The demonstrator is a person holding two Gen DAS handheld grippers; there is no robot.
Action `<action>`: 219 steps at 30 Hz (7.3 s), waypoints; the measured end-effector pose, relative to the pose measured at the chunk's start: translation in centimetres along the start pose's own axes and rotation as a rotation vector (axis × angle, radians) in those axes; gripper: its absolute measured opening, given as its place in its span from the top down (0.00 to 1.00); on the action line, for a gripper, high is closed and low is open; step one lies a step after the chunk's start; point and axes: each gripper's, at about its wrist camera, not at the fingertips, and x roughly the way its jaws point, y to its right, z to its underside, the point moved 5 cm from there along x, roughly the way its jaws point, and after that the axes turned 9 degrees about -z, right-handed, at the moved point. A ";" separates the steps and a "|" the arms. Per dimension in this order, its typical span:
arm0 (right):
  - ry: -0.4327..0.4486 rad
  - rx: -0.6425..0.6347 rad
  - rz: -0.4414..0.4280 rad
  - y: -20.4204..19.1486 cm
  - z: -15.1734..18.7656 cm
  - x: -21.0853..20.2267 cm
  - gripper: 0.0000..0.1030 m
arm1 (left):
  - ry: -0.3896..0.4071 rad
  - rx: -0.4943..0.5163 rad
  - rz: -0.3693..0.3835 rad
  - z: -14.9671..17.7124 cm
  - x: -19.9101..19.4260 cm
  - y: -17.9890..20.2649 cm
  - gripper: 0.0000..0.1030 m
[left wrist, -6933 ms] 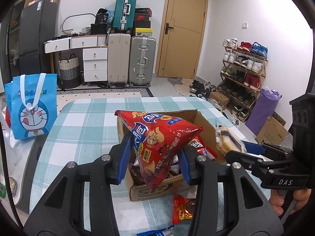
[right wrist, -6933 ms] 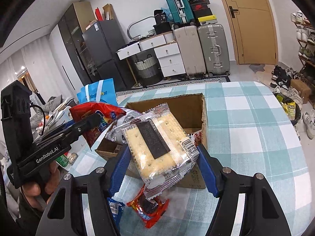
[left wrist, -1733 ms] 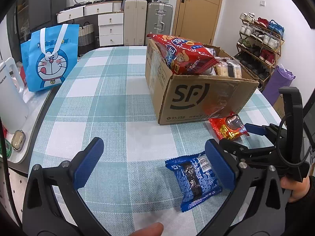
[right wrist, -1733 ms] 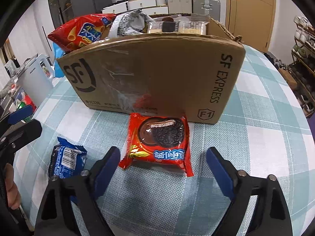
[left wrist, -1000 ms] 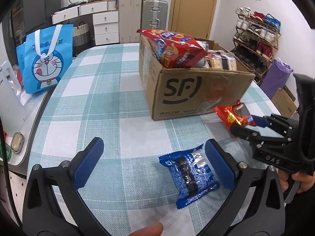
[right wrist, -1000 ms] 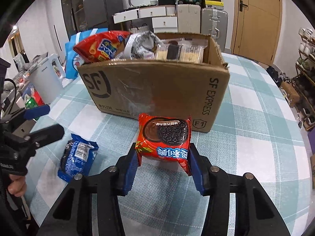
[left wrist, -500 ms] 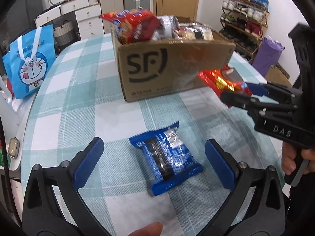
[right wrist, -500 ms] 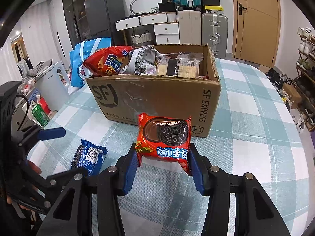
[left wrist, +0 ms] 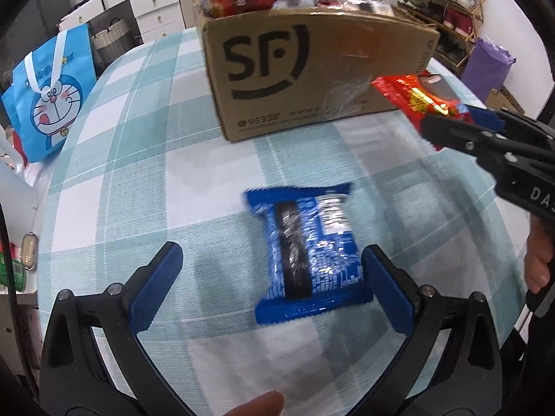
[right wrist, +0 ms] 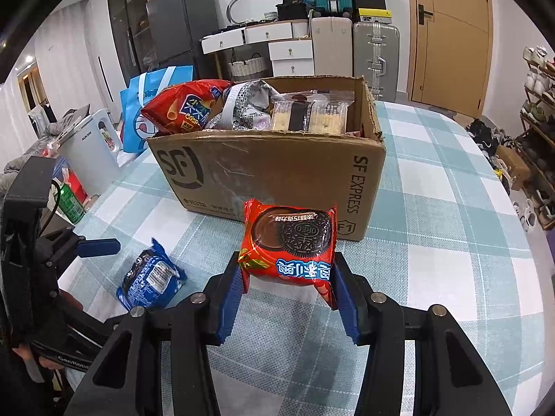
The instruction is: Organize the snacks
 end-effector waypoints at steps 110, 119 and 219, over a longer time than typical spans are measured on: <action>0.181 0.010 -0.033 1.8 -8.3 -0.4 0.52 | 0.383 -0.142 0.021 -14.2 -5.2 -1.5 0.59; 0.167 -0.008 -0.025 2.0 -9.5 0.6 0.52 | 0.357 -0.128 0.004 -15.4 -2.7 -1.0 0.59; 0.442 -0.120 -0.062 -0.3 -1.1 -6.0 0.00 | 0.569 -0.205 -0.025 -3.5 -6.5 -3.8 0.01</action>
